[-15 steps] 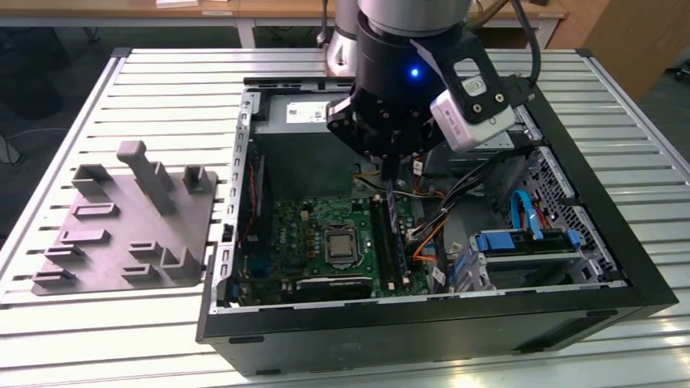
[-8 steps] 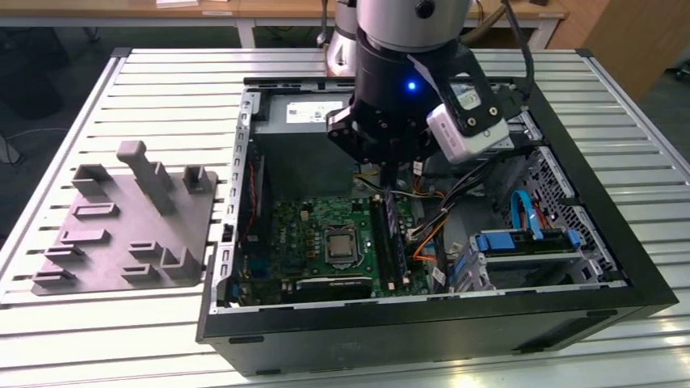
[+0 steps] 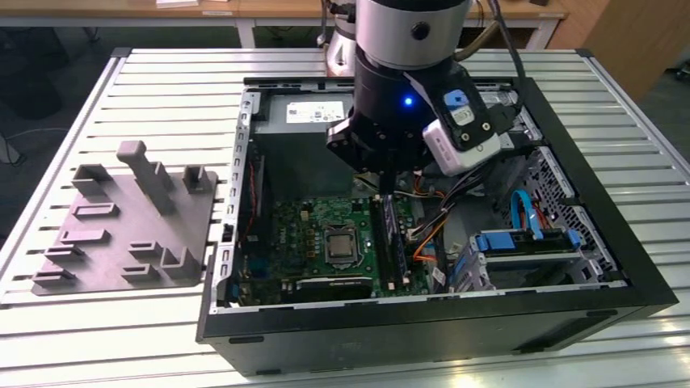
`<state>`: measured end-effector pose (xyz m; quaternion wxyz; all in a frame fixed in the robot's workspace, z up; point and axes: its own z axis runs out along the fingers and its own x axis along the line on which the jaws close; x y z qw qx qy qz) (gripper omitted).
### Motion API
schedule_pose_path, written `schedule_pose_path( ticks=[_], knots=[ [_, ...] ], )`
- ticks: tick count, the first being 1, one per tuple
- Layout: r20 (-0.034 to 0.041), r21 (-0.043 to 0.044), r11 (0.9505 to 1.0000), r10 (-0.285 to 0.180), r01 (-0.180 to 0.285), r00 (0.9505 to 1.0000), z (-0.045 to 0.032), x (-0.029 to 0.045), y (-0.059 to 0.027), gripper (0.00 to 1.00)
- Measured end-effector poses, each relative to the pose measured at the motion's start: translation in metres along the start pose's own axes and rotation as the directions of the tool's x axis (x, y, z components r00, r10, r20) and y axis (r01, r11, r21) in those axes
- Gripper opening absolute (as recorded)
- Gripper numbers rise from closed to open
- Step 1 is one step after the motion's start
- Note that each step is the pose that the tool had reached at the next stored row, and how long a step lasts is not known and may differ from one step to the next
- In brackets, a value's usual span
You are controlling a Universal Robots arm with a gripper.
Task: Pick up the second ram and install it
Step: 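Insert the second ram into the second slot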
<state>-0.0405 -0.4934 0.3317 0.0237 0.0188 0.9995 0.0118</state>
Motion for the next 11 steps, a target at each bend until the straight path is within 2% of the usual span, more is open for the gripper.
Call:
schedule_pose_path(
  ticks=[11],
  knots=[
    [0.0000, -0.0001, 1.0000, 0.000, 0.000, 1.0000, 0.0159, 0.0008, -0.0004, 0.14]
  ],
)
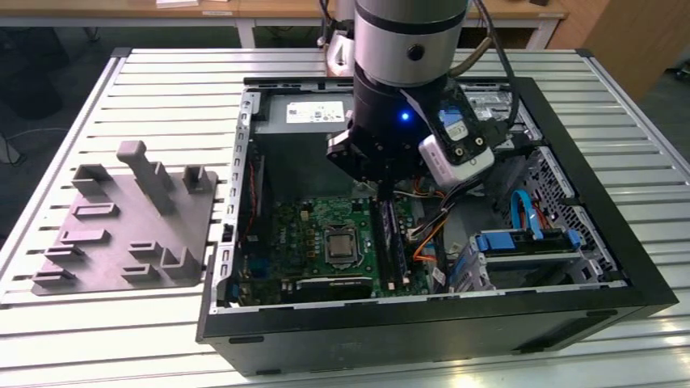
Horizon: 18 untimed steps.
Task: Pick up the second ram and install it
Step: 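Insert the second ram into the second slot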
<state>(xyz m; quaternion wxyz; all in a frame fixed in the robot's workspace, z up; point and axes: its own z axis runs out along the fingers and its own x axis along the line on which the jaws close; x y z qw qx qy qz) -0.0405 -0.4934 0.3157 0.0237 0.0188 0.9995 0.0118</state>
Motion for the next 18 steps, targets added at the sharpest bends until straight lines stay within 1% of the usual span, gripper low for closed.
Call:
schedule_pose_path(
  ticks=[14, 18],
  knots=[
    [0.0000, 0.0000, 1.0000, 0.000, 0.000, 1.0000, 0.0170, 0.0008, -0.0004, 0.14],
    [0.0000, 0.0000, 1.0000, 0.000, 0.000, 1.0000, 0.0228, 0.0011, -0.0006, 0.14]
  ],
)
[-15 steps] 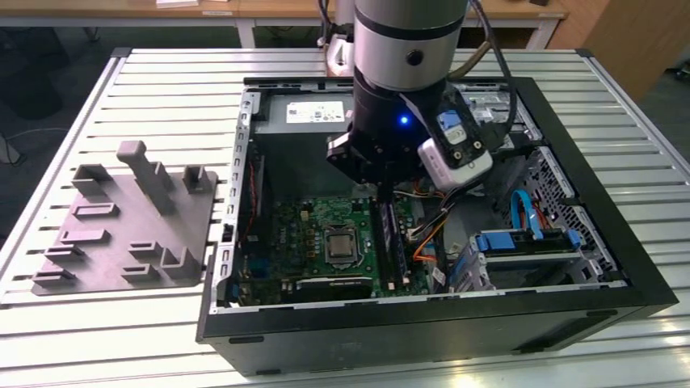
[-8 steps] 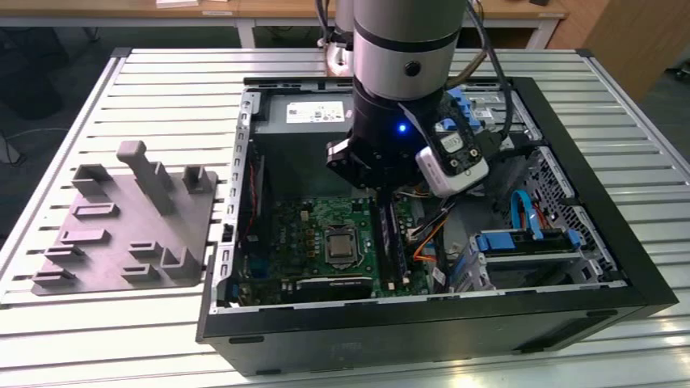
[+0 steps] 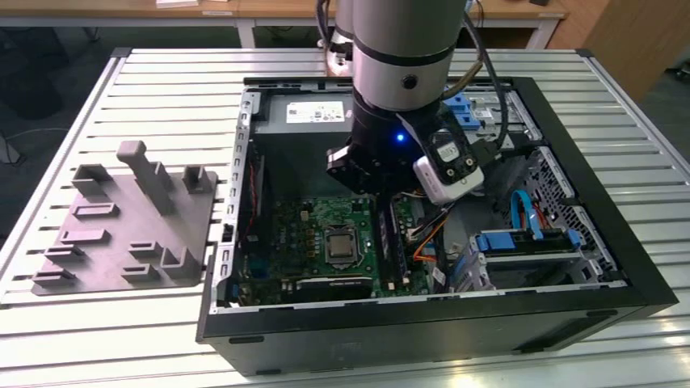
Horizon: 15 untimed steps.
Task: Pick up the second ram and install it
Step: 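Insert the second ram into the second slot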
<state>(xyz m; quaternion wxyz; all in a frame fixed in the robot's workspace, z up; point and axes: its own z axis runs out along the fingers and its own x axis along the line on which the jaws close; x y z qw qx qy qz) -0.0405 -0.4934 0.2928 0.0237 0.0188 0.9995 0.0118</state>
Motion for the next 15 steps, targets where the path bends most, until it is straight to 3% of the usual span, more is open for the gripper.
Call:
schedule_pose_path(
  ticks=[15],
  knots=[
    [0.0000, 0.0000, 1.0000, 0.000, 0.000, 1.0000, 0.0208, 0.0010, -0.0005, 0.14]
  ],
)
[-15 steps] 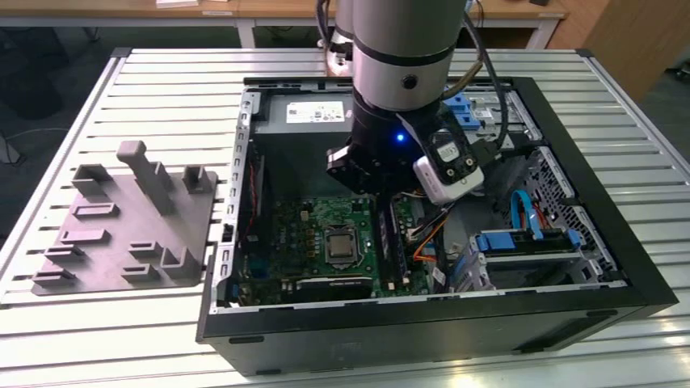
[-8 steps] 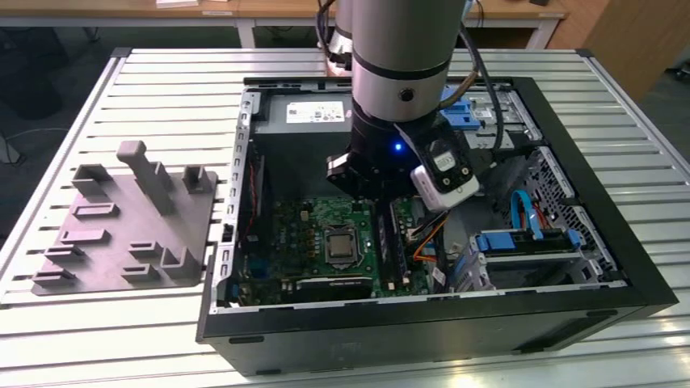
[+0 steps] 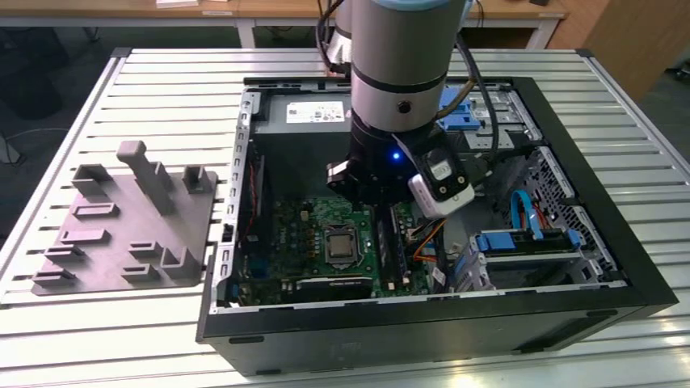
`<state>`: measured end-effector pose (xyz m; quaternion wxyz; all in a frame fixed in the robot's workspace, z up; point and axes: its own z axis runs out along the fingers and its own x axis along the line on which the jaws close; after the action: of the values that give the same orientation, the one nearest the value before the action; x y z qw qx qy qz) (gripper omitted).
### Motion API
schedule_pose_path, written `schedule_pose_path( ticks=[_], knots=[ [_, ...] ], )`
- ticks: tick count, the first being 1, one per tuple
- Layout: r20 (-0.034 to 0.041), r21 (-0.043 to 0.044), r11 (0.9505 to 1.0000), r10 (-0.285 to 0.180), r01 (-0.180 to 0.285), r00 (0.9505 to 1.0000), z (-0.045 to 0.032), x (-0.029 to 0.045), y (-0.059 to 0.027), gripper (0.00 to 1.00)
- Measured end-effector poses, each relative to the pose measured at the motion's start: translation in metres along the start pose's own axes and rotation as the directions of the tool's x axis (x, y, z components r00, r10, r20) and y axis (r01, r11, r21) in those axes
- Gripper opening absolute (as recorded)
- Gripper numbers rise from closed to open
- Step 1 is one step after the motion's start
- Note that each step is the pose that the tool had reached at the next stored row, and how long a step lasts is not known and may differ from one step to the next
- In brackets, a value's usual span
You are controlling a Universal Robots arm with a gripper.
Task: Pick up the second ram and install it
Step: 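Insert the second ram into the second slot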
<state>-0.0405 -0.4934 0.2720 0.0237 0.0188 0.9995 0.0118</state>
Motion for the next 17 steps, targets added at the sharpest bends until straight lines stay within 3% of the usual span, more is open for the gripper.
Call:
schedule_pose_path(
  ticks=[17],
  knots=[
    [0.0000, -0.0001, 1.0000, 0.000, 0.000, 1.0000, 0.0197, 0.0009, -0.0005, 0.14]
  ],
)
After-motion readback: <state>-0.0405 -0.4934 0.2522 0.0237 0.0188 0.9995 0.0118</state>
